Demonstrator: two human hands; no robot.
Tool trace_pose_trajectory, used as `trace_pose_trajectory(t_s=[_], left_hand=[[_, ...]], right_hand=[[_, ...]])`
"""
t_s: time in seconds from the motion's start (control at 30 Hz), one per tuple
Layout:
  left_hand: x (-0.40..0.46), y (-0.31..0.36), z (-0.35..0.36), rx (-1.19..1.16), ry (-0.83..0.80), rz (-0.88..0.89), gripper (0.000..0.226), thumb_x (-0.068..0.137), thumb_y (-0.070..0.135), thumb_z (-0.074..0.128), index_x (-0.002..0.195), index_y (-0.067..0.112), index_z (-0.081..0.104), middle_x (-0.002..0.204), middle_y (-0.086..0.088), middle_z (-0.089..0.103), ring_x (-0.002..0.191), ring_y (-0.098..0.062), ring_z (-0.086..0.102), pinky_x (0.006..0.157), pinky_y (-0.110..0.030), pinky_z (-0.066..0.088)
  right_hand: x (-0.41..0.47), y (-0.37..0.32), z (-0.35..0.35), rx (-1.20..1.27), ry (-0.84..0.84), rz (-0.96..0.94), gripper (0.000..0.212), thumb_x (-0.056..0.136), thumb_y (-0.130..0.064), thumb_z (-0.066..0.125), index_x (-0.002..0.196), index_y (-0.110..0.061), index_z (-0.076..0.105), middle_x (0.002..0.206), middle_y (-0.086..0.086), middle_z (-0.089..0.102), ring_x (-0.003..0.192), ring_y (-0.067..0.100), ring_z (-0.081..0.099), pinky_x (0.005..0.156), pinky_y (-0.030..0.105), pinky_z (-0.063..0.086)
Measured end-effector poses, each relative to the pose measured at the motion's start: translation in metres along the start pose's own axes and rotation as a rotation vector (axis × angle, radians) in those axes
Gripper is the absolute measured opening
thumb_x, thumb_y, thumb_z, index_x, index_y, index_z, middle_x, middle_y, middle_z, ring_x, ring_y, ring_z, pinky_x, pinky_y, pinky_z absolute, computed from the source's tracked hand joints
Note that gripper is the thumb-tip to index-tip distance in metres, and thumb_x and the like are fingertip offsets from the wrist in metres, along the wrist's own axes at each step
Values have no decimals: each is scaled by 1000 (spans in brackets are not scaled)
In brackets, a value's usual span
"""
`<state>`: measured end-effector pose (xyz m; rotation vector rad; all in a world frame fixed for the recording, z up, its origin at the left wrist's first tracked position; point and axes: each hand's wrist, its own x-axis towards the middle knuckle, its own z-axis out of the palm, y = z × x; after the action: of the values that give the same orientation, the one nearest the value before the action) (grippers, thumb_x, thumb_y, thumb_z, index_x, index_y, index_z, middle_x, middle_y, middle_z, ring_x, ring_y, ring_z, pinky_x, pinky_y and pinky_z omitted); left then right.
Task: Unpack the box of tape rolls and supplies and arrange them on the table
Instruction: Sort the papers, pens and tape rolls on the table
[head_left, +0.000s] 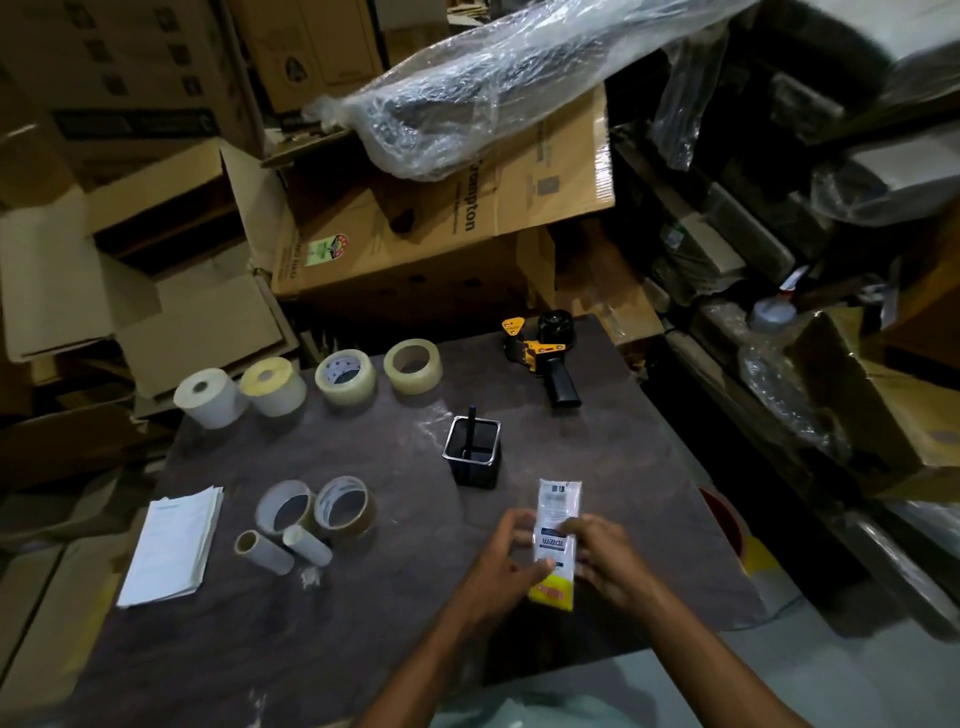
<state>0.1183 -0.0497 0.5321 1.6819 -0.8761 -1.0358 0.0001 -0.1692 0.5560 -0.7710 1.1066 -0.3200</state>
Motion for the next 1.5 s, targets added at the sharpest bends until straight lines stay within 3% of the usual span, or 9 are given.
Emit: trace_pose_trajectory(t_s=[0.1,0.3,0.53,0.73,0.83,1.0,1.2,1.4,1.5], left_hand=[[-2,-2,-9,-64,69,-48,66,68,9,79,121,19,40,99,5,66,80,-7,61,65,-31,50],[-7,8,-40,-162,30,-112,64,69,5,70,124,19,42,81,-9,62,71,-11,63,66,-26,51],[1,21,-68,-187,145,-85,57,65,6,70,116,26,54,78,-7,65,73,-17,63,68,-33,55],[5,38,-75,-400,256,-31,72,64,23,80,129,26,48,108,-14,73,94,-26,72,76,-35,58],[1,47,-71,-558,277,-49,93,66,23,81,144,37,33,125,-11,65,105,-31,69,78,-44,58],[-9,56,-52,-464,165,22,79,80,16,70,145,41,35,131,-2,62,111,-32,66,87,-59,53],[-8,53,-50,-468,214,-69,50,63,26,78,112,24,71,117,-16,69,103,-32,68,94,-52,53],[-12,45,-61,-427,234,-69,44,70,5,63,111,18,72,113,-11,72,98,-25,71,83,-35,58],[-16,43,-66,-426,249,-87,44,72,-2,60,111,14,71,110,-10,72,95,-22,72,77,-31,58]], right_hand=[[2,-2,14,8,31,-44,23,83,5,57,105,1,55,86,24,69,66,32,69,53,35,57],[-6,-22,15,-145,-121,-281,53,80,8,68,117,-28,57,97,16,71,77,26,70,60,32,57],[-19,-46,11,-334,-248,-329,29,83,3,70,111,5,65,95,26,71,76,22,68,57,20,54],[-26,-36,7,-134,-291,-147,34,80,5,70,112,6,61,107,28,69,93,41,69,69,39,62],[-29,-30,13,75,-271,-101,36,78,7,68,113,6,57,108,30,68,85,38,70,63,36,62],[-29,-19,33,249,-177,-147,42,72,7,70,111,-3,58,109,29,67,74,29,70,57,32,60],[-43,-11,50,-16,-177,-286,38,76,9,74,110,-3,62,92,13,75,75,24,71,61,34,61],[-44,-2,54,-351,-140,-496,40,76,-1,79,112,-17,69,95,2,76,88,20,73,72,34,61],[-40,2,54,-580,-132,-607,38,76,-9,80,109,-26,72,96,-11,75,89,6,71,76,21,57]])
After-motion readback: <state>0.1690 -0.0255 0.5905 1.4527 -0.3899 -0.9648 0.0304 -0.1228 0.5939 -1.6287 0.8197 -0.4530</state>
